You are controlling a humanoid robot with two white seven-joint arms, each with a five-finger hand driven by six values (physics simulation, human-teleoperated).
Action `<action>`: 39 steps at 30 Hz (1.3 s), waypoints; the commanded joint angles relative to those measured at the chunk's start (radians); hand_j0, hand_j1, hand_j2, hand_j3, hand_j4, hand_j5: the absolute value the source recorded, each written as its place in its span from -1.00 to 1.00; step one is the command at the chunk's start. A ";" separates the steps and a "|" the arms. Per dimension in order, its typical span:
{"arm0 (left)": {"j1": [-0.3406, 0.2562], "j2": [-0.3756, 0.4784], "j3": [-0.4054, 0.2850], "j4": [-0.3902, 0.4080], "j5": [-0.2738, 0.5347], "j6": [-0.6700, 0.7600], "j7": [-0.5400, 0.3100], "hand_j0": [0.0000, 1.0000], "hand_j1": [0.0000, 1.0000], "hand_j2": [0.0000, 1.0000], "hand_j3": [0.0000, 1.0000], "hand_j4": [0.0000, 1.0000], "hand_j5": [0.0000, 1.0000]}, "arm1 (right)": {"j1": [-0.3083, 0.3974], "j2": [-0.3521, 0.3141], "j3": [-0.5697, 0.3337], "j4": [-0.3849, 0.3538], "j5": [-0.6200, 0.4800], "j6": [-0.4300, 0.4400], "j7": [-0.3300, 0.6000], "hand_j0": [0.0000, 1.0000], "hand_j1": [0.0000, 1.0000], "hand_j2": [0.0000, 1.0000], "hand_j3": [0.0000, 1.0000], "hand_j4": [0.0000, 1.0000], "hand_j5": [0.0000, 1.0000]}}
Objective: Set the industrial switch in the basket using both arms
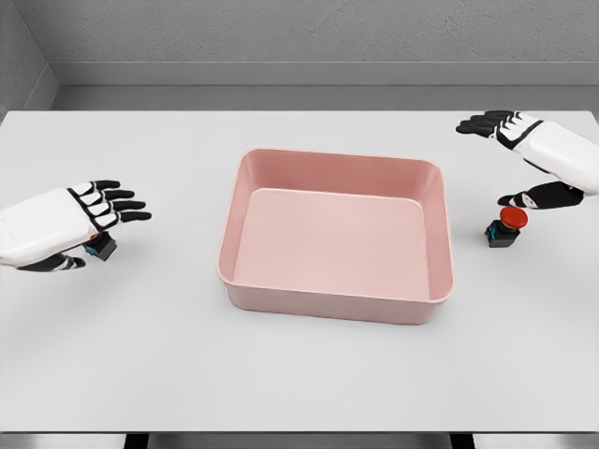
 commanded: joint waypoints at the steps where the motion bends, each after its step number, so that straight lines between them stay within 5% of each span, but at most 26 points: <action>1: 0.000 0.008 -0.006 0.003 0.002 0.001 0.003 1.00 1.00 1.00 1.00 1.00 1.00 | -0.005 -0.004 0.000 0.000 -0.007 0.001 -0.003 1.00 1.00 1.00 1.00 1.00 1.00; 13: -0.046 -0.079 -0.011 0.165 -0.004 0.001 0.003 1.00 1.00 1.00 1.00 1.00 1.00 | -0.031 -0.155 0.060 -0.009 -0.007 0.034 0.043 1.00 1.00 1.00 1.00 1.00 1.00; 22: -0.046 -0.134 -0.011 0.182 -0.076 0.001 0.003 1.00 1.00 1.00 1.00 1.00 1.00 | -0.031 -0.146 0.084 -0.007 -0.004 0.095 0.183 1.00 1.00 1.00 1.00 1.00 1.00; 28: -0.052 -0.137 -0.012 0.244 -0.076 0.001 0.009 1.00 1.00 1.00 1.00 1.00 1.00 | -0.032 -0.093 0.103 0.005 0.011 0.112 0.190 1.00 1.00 1.00 1.00 1.00 1.00; 31: -0.107 -0.151 -0.069 0.305 -0.078 0.001 0.009 1.00 1.00 1.00 1.00 1.00 1.00 | -0.032 -0.054 0.103 0.034 0.048 0.145 0.192 1.00 1.00 1.00 1.00 1.00 1.00; 39: -0.107 -0.163 -0.075 0.305 -0.077 0.001 0.010 1.00 1.00 1.00 1.00 1.00 1.00 | -0.034 -0.031 0.121 0.095 0.065 0.145 0.193 1.00 1.00 1.00 1.00 1.00 1.00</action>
